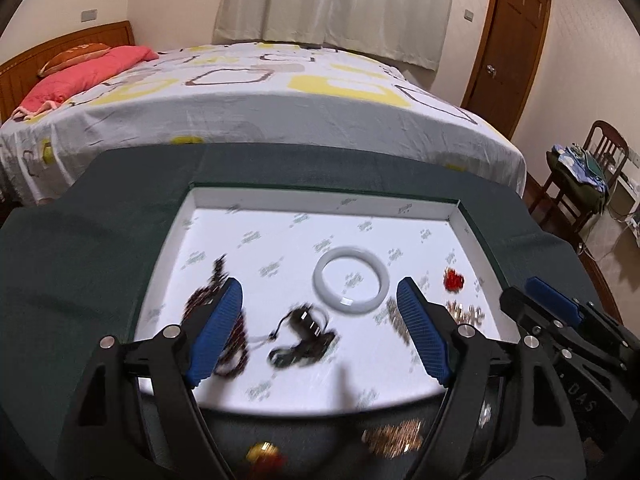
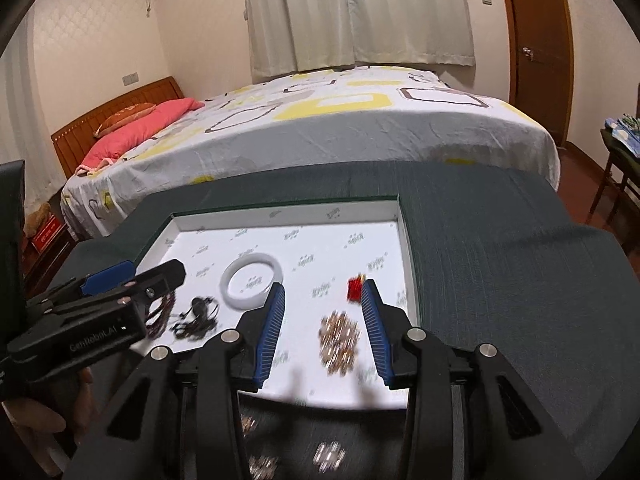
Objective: Organize jewelry
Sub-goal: 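Withdraw both open tools from the box back over the jewelry, then grasp the red tassel with gold coin with the left tool while the right tool grasps the silver flower ring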
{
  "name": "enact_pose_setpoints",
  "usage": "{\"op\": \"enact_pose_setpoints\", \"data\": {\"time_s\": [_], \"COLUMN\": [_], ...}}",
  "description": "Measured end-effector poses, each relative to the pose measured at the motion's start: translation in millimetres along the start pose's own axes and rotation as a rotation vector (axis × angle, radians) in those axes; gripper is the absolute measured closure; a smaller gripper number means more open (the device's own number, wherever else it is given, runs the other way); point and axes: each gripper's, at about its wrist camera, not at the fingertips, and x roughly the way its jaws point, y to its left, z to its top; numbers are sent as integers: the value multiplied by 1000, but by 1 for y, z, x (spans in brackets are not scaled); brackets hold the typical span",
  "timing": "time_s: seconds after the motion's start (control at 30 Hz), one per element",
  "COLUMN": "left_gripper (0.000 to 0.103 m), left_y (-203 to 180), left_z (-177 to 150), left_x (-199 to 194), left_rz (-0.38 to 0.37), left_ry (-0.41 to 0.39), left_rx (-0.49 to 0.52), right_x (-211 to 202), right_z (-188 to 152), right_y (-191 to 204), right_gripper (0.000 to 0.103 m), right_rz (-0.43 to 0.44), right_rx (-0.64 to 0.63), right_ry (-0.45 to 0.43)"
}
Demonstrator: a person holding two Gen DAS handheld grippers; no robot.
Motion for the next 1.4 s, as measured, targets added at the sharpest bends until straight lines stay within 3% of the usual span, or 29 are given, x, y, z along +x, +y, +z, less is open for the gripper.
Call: {"op": "enact_pose_setpoints", "data": {"time_s": [0.3,0.6,1.0,1.2,1.4], "left_gripper": [25,25,25,25,25], "left_y": [22,45,57,55,48], "left_z": [-51,-95,-103,-104,-105], "left_x": [-41,-60,-54,-49,-42], "left_rz": [55,98,110,105,93], "left_ry": [5,50,77,85,95], "left_rx": [11,-11,-35,-33,-21], "right_x": [-26,-20,3,4,1], "right_z": [-56,-88,-90,-91,-93], "right_y": [18,28,36,38,36], "right_gripper": [63,63,65,83,83], "right_rz": [25,37,7,5,21], "right_rx": [1,-19,-56,-82,-79], "right_ry": [60,145,195,196,194]}}
